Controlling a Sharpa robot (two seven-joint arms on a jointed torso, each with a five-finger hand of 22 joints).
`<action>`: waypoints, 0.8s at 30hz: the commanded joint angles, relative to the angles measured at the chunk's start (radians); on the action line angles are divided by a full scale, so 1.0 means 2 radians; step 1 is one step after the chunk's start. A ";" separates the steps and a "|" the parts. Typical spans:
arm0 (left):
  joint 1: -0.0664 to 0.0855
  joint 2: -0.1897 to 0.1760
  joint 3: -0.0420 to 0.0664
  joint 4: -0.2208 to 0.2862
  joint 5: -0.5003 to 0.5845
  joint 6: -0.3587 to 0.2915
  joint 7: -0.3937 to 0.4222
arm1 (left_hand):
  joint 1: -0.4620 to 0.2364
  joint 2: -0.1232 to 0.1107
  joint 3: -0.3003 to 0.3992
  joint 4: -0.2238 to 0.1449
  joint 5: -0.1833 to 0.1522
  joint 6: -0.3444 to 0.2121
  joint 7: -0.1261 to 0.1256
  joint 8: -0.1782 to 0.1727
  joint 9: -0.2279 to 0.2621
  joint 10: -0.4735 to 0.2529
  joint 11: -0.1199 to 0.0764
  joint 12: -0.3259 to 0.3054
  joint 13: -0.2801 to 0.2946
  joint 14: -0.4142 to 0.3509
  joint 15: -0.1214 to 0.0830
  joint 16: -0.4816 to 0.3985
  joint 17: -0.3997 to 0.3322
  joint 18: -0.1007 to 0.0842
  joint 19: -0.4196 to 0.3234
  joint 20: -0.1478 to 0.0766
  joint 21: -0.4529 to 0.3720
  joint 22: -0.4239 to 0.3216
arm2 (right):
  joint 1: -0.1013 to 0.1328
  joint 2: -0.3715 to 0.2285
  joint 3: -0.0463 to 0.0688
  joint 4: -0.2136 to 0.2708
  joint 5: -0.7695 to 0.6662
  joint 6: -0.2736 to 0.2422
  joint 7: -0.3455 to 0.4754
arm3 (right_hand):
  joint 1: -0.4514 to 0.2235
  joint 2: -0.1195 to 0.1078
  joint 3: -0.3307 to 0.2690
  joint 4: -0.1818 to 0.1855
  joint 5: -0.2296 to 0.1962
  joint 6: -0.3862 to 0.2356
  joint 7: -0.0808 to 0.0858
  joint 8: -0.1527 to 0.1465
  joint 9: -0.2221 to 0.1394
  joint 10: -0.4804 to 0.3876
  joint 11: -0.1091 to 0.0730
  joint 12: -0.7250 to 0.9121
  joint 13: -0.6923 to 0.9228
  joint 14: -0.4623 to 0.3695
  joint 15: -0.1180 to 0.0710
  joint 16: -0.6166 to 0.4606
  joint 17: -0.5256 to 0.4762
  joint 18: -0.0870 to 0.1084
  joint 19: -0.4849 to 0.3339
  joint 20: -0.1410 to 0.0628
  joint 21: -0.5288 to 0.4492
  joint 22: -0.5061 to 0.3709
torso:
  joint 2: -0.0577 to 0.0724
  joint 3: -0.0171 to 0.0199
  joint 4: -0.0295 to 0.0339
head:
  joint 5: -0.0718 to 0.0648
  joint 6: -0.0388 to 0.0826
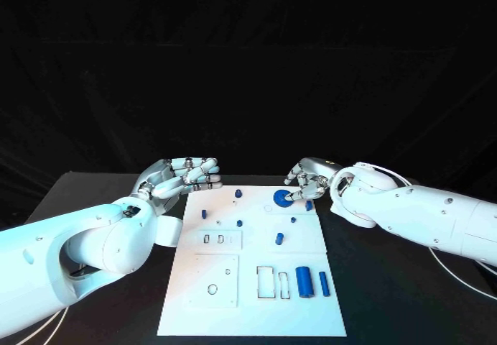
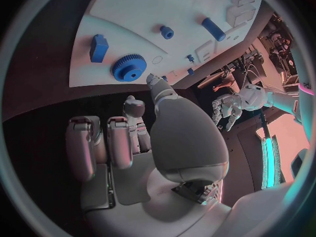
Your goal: Assemble the parts on the task board
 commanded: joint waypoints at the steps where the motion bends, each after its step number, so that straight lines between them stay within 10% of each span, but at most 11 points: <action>1: 0.001 0.001 0.000 0.002 0.001 0.010 0.002 | 0.003 0.000 -0.003 0.000 -0.003 0.000 0.003 -0.001 -0.001 -0.001 0.001 -0.003 -0.001 -0.003 0.000 -0.001 0.000 0.005 -0.002 0.001 0.003 0.000 | -0.002 0.007 0.000 -0.011 0.005 0.022 0.001 | 0.006 0.000 -0.003 -0.001 -0.002 -0.003 0.000 0.003 0.001 0.004 0.000 0.007 0.007 0.035 0.005 0.003 0.048 -0.006 0.021 0.004 0.003 0.090 | 0.000 -0.0001 -0.0005 | 0.000 -0.001; 24: 0.001 0.001 0.000 0.003 0.001 0.011 0.001 | 0.003 0.000 -0.003 0.000 -0.002 0.000 0.003 -0.002 0.000 -0.001 0.001 -0.003 -0.001 -0.003 0.000 -0.002 0.001 0.005 -0.002 0.001 0.003 0.000 | -0.011 0.036 -0.003 -0.054 0.005 0.039 0.001 | 0.010 0.004 -0.006 0.003 0.000 -0.005 0.001 0.005 0.002 0.007 0.001 0.025 0.024 0.036 0.006 0.007 0.055 -0.006 0.021 0.005 0.003 0.091 | 0.000 0.0013 -0.0004 | 0.002 -0.007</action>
